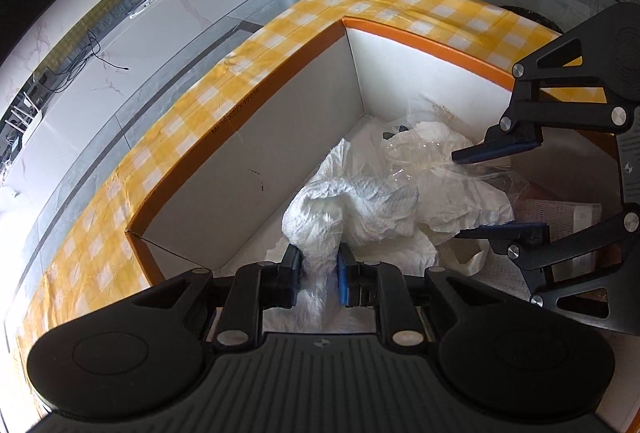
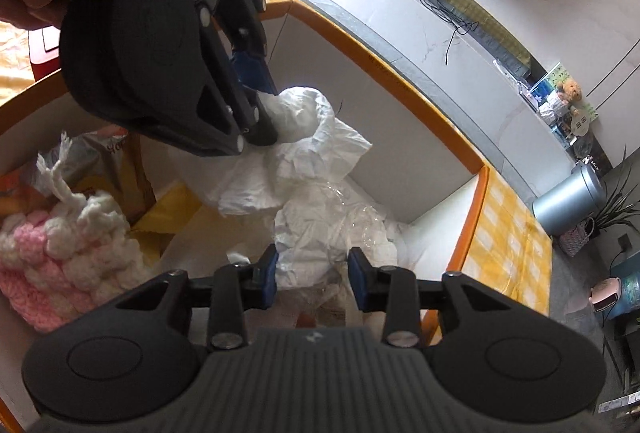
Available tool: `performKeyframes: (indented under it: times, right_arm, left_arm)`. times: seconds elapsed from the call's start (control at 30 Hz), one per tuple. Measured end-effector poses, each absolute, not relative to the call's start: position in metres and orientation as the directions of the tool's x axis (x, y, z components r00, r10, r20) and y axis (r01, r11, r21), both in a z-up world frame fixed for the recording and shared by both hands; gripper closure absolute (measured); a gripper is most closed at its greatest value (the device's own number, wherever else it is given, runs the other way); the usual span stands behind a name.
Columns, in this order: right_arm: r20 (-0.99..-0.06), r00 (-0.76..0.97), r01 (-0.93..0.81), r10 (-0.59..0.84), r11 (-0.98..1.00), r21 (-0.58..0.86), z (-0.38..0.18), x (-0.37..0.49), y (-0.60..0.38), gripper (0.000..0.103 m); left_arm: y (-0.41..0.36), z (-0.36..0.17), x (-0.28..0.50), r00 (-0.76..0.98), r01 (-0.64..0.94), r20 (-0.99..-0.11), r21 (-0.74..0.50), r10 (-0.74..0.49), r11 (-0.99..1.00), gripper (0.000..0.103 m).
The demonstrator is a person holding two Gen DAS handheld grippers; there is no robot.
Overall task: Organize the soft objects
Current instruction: 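Carry the tissue sheet and plastic bag into the orange box and release both, then withdraw both tools from the box back over the table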
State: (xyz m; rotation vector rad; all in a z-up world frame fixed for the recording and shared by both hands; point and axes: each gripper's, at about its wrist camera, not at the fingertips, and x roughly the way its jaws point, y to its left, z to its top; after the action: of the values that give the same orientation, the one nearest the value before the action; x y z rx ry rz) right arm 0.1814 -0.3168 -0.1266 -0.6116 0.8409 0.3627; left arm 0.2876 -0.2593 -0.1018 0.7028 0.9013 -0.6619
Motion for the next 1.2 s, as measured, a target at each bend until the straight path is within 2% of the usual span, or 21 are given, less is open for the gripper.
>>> performKeyframes:
  times: [0.13,0.23,0.37,0.43,0.5,0.67,0.73,1.03,1.2]
  right_arm:
    - [-0.797,0.600,-0.530,0.072,0.782,-0.328,-0.130,0.193,-0.322,0.062]
    - [-0.806,0.588,-0.523,0.074,0.794,-0.309,-0.129,0.199,-0.323,0.059]
    - [-0.810,0.583,-0.514,0.065,0.802,-0.306,-0.125,0.195,-0.324,0.049]
    - [-0.809,0.584,-0.506,0.066,0.809,-0.299,-0.119,0.196,-0.326,0.041]
    - [-0.812,0.580,-0.501,0.071,0.816,-0.287,-0.113,0.196,-0.327,0.041]
    - [-0.807,0.587,-0.478,0.064,0.833,-0.281,-0.095,0.188,-0.329,0.037]
    - [-0.801,0.595,-0.463,0.066,0.842,-0.275,-0.087,0.182,-0.331,0.030]
    - [-0.750,0.661,-0.331,0.026,0.907,-0.260,-0.048,0.141,-0.316,0.030]
    - [-0.691,0.722,-0.227,0.033,0.955,-0.192,-0.033,0.109,-0.299,0.030]
  left_arm:
    - [-0.262,-0.110,0.289,0.450,0.763,-0.874,0.270,-0.183,0.588,0.074]
    - [-0.260,-0.109,0.289,0.454,0.757,-0.871,0.266,-0.188,0.597,0.064]
    - [-0.254,-0.098,0.287,0.465,0.747,-0.862,0.261,-0.201,0.611,0.053]
    - [-0.251,-0.090,0.285,0.469,0.746,-0.855,0.250,-0.220,0.617,0.048]
    - [-0.249,-0.082,0.282,0.480,0.740,-0.845,0.248,-0.234,0.625,0.043]
    - [-0.239,-0.056,0.274,0.508,0.723,-0.819,0.236,-0.267,0.650,0.042]
    - [-0.232,-0.046,0.267,0.514,0.719,-0.808,0.222,-0.288,0.659,0.042]
    - [-0.183,-0.002,0.219,0.577,0.684,-0.726,0.179,-0.375,0.708,0.042]
    - [-0.144,0.013,0.188,0.619,0.643,-0.686,0.164,-0.381,0.748,0.042]
